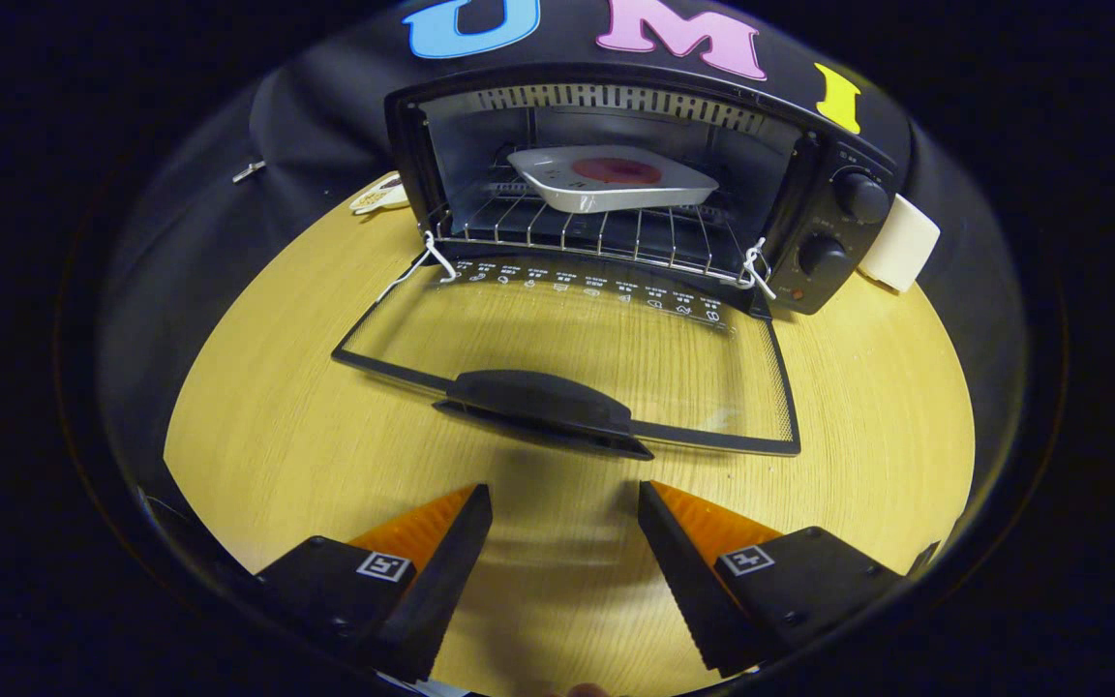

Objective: Open the toaster oven, put the food inside, and close the toaster oven door.

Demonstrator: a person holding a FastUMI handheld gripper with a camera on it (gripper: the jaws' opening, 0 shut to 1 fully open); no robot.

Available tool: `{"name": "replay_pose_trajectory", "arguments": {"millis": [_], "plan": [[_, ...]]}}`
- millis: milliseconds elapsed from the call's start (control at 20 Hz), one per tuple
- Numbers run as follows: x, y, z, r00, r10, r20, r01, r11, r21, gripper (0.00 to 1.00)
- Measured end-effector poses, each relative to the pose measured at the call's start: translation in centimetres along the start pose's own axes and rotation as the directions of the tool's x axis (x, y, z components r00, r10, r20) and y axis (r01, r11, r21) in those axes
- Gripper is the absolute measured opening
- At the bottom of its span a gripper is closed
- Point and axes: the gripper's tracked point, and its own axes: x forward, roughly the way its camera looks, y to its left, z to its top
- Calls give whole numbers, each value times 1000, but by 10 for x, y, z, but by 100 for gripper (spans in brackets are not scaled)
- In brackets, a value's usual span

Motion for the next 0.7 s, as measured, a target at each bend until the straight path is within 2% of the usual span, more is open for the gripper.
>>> {"name": "replay_pose_trajectory", "arguments": {"millis": [250, 550, 700], "plan": [[9, 2, 19, 1000, -26, -10, 27, 996, 86, 99], [10, -7, 26, 998, -61, -1, 61, 993, 100, 100], [3, -8, 34, 995, -77, 57, 74, 996, 55, 100]]}}
